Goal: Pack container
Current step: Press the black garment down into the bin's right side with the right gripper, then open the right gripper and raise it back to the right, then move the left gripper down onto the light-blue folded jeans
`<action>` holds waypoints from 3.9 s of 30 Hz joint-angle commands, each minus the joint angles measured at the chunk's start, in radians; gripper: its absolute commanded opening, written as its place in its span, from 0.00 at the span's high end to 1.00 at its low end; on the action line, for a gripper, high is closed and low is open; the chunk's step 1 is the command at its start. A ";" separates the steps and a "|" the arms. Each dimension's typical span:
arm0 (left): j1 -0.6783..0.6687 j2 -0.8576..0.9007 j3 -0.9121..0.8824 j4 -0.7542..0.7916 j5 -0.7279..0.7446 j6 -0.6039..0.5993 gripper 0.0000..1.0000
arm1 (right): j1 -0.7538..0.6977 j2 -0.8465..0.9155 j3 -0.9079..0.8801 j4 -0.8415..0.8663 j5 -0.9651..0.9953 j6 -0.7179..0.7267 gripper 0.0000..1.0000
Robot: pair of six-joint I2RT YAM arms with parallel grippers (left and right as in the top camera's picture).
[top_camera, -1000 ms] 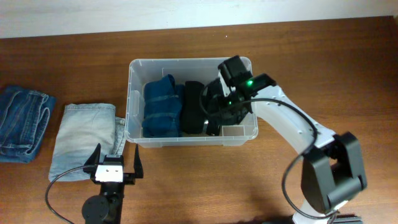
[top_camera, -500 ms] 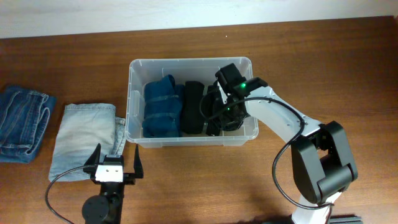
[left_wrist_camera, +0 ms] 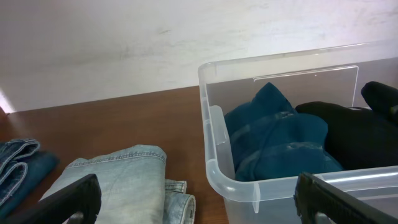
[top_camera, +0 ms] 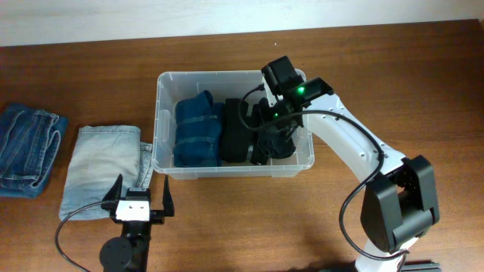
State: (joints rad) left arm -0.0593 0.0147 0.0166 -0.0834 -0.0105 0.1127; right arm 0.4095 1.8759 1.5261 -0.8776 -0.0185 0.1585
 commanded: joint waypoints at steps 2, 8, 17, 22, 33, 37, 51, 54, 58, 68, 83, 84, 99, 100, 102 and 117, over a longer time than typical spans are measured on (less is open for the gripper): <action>0.004 -0.009 -0.008 0.001 0.007 0.016 0.01 | 0.005 0.033 0.017 0.034 -0.008 0.007 0.84; 0.004 -0.009 -0.008 0.001 0.007 0.016 0.01 | 0.005 0.114 0.016 0.064 -0.084 0.007 0.84; 0.004 -0.009 -0.008 0.001 0.007 0.016 0.00 | 0.005 0.146 0.027 0.061 -0.109 0.000 0.79; 0.004 -0.009 -0.008 0.001 0.007 0.016 0.01 | 0.002 0.046 0.098 0.000 -0.105 -0.029 0.61; 0.004 -0.009 -0.008 0.001 0.007 0.016 0.00 | -0.186 -0.196 0.196 -0.166 -0.105 -0.029 0.00; 0.004 -0.009 -0.008 0.001 0.007 0.016 0.00 | -0.349 -0.256 0.196 -0.224 -0.101 -0.032 0.01; 0.004 -0.009 -0.008 0.001 0.007 0.016 0.00 | -0.766 -0.261 0.195 -0.357 -0.101 -0.031 0.01; 0.004 -0.009 -0.008 0.001 0.007 0.016 0.01 | -0.791 -0.261 0.195 -0.357 -0.102 -0.031 0.01; 0.004 -0.009 -0.008 0.001 0.008 0.016 0.01 | -0.797 -0.261 0.195 -0.357 -0.101 -0.031 0.01; 0.003 -0.009 0.035 0.027 -0.008 -0.082 0.01 | -0.796 -0.261 0.195 -0.357 -0.101 -0.031 0.01; 0.003 0.465 0.700 -0.444 -0.169 -0.231 0.01 | -0.796 -0.261 0.195 -0.357 -0.101 -0.031 0.01; 0.003 0.506 0.746 -0.462 -0.169 -0.231 0.00 | -0.796 -0.261 0.195 -0.357 -0.102 -0.031 0.01; 0.003 0.636 0.944 -0.591 -0.177 -0.231 0.00 | -0.796 -0.261 0.195 -0.357 -0.102 -0.031 0.01; 0.003 0.636 0.944 -0.593 -0.178 -0.231 0.01 | -0.796 -0.261 0.195 -0.357 -0.101 -0.031 0.01; 0.003 0.636 0.944 -0.607 -0.187 -0.198 0.01 | -0.796 -0.261 0.195 -0.357 -0.101 -0.031 0.01; 0.056 0.855 0.944 -0.663 -0.215 -0.150 0.01 | -0.796 -0.261 0.195 -0.357 -0.101 -0.031 0.01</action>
State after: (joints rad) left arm -0.0357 0.8097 0.9428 -0.7429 -0.2142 -0.0551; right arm -0.3840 1.6222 1.7149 -1.2339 -0.1215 0.1284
